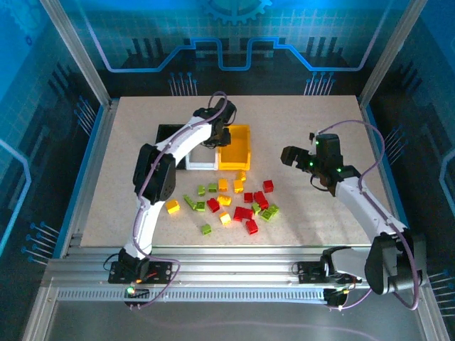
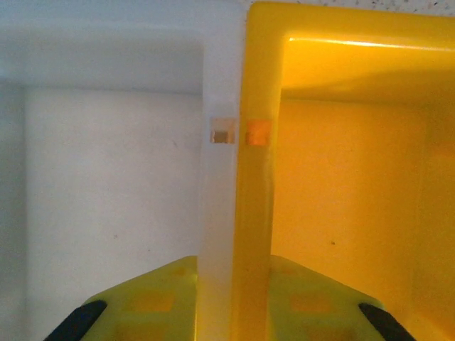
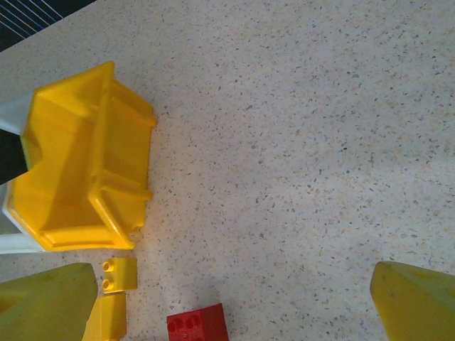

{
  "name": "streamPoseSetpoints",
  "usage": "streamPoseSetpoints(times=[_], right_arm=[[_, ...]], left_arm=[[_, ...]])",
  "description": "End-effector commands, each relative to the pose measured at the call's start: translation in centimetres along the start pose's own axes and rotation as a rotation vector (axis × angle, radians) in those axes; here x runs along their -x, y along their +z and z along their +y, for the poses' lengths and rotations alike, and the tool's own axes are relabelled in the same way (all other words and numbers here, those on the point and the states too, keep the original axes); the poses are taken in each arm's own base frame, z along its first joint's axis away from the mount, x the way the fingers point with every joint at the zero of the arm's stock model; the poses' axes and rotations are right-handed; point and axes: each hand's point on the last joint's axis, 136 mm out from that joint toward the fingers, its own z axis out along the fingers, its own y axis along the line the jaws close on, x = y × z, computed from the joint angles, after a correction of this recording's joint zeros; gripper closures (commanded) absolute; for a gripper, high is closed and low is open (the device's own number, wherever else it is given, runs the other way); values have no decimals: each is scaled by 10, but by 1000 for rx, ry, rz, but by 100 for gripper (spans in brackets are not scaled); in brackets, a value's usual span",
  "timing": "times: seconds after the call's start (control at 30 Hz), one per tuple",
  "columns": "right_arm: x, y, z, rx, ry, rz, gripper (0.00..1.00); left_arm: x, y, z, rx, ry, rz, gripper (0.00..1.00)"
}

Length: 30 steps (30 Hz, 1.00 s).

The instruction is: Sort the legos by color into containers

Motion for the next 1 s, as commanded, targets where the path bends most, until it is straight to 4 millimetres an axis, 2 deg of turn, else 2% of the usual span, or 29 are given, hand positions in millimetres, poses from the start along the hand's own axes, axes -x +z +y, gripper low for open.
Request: streamPoseSetpoints(times=[0.0,0.23,0.57,0.77,0.8,0.9,0.97], right_arm=[[-4,-6,-5,-15,-5,1,0],[-6,-11,-10,-13,4,0,0],[-9,-7,-9,-2,14,10,0],[-17,-3,-12,-9,20,40,0],[-19,-2,-13,-10,26,49,0],[-28,0,-12,-1,30,75,0],[-34,1,-10,4,25,91,0]], left_arm=[[-20,4,-25,-13,-50,64,100],[-28,5,-59,-39,-33,62,100],[-45,-2,-77,-50,-55,64,100],[-45,-8,-85,-65,-57,49,100],[-45,-8,-85,-65,-56,48,96],[-44,-10,-86,-73,-52,42,67],[-42,-13,-87,-88,-57,34,54]])
